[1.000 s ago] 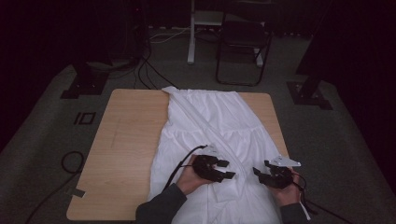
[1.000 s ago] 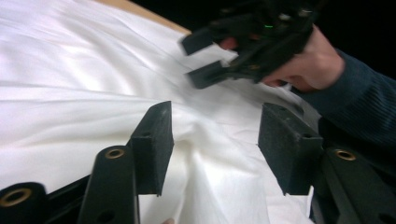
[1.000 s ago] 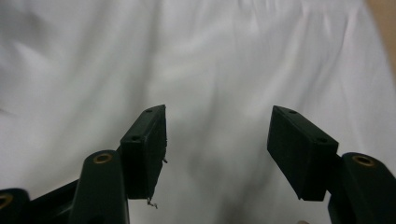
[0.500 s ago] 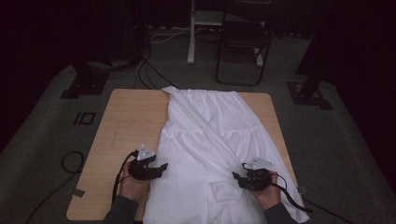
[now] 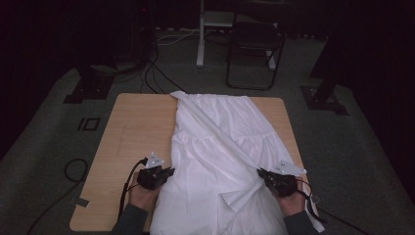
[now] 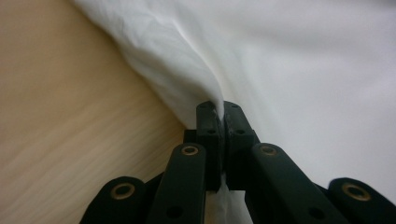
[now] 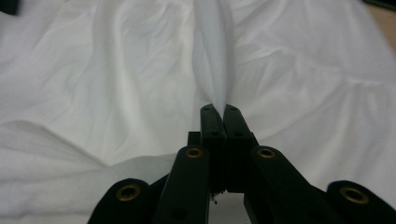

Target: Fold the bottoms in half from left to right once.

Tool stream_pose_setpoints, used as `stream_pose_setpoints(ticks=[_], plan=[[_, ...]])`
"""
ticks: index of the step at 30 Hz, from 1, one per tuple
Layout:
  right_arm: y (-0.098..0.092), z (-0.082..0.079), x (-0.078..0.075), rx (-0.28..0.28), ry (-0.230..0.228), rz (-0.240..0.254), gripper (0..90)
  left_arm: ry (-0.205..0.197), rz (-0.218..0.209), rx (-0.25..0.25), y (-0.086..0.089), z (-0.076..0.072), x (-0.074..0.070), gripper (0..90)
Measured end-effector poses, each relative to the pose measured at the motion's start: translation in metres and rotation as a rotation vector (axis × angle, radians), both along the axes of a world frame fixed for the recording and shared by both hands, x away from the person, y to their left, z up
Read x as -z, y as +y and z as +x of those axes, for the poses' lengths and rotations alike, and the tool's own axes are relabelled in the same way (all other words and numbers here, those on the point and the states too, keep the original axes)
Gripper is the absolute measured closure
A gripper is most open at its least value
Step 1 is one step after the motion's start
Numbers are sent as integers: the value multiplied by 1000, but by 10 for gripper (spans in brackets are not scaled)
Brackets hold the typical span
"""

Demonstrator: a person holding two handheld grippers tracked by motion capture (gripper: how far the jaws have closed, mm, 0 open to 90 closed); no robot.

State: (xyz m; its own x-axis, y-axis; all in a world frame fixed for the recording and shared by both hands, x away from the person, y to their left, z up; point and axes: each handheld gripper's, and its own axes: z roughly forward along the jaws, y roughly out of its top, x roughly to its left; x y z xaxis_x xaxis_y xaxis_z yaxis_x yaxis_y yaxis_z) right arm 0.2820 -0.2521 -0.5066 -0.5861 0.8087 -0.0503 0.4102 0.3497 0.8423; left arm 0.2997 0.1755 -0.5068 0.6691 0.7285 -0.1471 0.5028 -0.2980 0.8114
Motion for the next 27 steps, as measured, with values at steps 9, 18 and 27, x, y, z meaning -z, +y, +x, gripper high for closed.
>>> stream_pose_setpoints(ticks=[9, 18, 27], plan=[[-80, 2, -42, 269, -120, 6, 892, -65, 118, 19, -39, 0, -8, 845], [-104, 40, 57, 308, 165, -87, 879, 14, 309, 3, -78, 24, 45, 756], [-74, 40, 59, 223, 169, -74, 878, -35, 434, -178, -52, 64, 41, 868]])
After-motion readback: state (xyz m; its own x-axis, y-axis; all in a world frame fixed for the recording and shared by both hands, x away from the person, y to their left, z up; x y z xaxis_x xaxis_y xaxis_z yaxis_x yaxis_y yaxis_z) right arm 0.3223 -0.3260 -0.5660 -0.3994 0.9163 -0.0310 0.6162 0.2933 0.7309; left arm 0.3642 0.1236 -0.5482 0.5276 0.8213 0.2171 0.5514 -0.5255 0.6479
